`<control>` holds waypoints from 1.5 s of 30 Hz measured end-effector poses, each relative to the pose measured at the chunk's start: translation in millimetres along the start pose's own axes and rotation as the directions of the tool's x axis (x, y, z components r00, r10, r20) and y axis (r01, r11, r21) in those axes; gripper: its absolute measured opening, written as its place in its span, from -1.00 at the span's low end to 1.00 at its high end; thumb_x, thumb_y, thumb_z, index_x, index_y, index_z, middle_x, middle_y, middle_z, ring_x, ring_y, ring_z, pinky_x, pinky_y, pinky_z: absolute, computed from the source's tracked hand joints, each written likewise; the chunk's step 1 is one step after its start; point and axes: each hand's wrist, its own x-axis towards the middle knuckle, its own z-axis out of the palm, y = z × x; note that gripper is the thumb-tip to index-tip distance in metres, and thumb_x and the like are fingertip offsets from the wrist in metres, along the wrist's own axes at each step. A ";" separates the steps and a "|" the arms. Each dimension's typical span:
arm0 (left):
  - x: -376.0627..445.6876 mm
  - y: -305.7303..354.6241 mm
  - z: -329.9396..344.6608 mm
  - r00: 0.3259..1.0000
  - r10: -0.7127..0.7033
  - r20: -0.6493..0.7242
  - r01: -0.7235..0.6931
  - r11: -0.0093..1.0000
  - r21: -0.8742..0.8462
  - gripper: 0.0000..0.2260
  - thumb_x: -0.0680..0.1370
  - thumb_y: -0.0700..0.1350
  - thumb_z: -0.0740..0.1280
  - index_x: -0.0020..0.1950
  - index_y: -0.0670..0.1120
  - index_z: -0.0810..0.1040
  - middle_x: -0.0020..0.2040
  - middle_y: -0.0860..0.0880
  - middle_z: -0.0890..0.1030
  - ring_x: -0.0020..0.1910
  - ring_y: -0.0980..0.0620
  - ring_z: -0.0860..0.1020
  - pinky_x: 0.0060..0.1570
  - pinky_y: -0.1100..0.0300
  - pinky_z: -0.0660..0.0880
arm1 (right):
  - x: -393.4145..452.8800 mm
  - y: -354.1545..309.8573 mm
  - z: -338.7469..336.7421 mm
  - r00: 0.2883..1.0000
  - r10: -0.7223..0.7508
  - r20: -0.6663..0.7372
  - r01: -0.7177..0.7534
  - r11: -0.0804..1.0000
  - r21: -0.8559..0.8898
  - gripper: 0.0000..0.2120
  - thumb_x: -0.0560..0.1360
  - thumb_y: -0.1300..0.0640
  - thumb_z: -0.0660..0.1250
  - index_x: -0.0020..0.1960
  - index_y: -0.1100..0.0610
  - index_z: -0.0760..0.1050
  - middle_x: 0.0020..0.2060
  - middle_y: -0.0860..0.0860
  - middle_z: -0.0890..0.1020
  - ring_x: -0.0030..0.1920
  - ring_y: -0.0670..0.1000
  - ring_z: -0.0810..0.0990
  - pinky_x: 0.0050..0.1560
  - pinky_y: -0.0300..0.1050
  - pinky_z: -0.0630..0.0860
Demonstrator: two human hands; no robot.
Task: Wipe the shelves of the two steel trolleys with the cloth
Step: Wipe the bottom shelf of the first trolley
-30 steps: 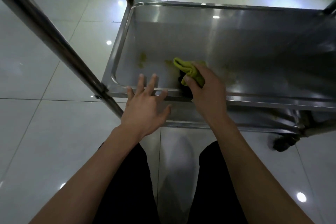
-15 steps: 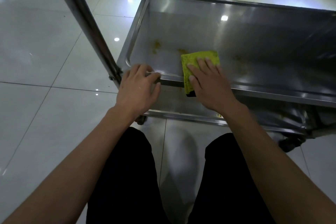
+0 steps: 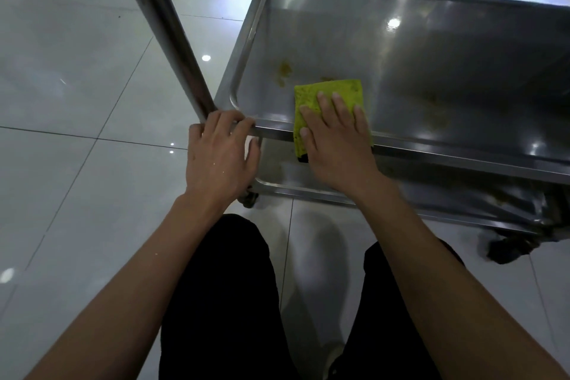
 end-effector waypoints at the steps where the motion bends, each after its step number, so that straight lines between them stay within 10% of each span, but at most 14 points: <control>1: -1.7 -2.2 0.0 1.000 0.006 -0.014 -0.006 1.000 -0.001 -0.73 0.56 -0.06 0.30 0.22 -0.09 0.61 0.17 -0.07 0.59 0.18 -0.12 0.51 0.04 -0.05 0.37 | 4.6 -8.7 1.5 1.000 -0.011 0.006 0.011 1.000 0.004 -0.54 0.68 -0.06 -0.05 0.55 -0.03 0.21 0.62 0.07 0.09 0.62 0.14 -0.03 0.56 0.24 -0.10; 20: -8.9 -11.0 -10.6 0.998 -0.056 0.029 0.056 0.998 -0.017 -0.80 0.55 -0.08 0.34 0.12 -0.10 0.64 0.11 -0.02 0.62 0.06 -0.09 0.59 -0.18 0.01 0.54 | 54.7 -64.0 5.2 0.957 -0.246 0.154 0.232 0.967 0.107 -0.52 0.70 -0.05 -0.10 0.61 -0.04 0.12 0.64 0.02 -0.02 0.62 0.09 -0.12 0.56 0.21 -0.17; 45: 44.3 143.9 27.1 0.958 0.220 0.187 -0.190 0.968 -0.162 -0.79 0.61 -0.05 0.27 -0.01 -0.08 0.68 0.00 -0.04 0.64 0.01 -0.14 0.53 -0.10 -0.07 0.52 | -56.9 217.0 -41.9 0.916 0.394 0.073 -0.399 0.915 0.059 -0.52 0.70 0.03 -0.03 0.61 -0.14 0.08 0.64 -0.05 0.00 0.62 0.04 -0.08 0.57 0.14 -0.10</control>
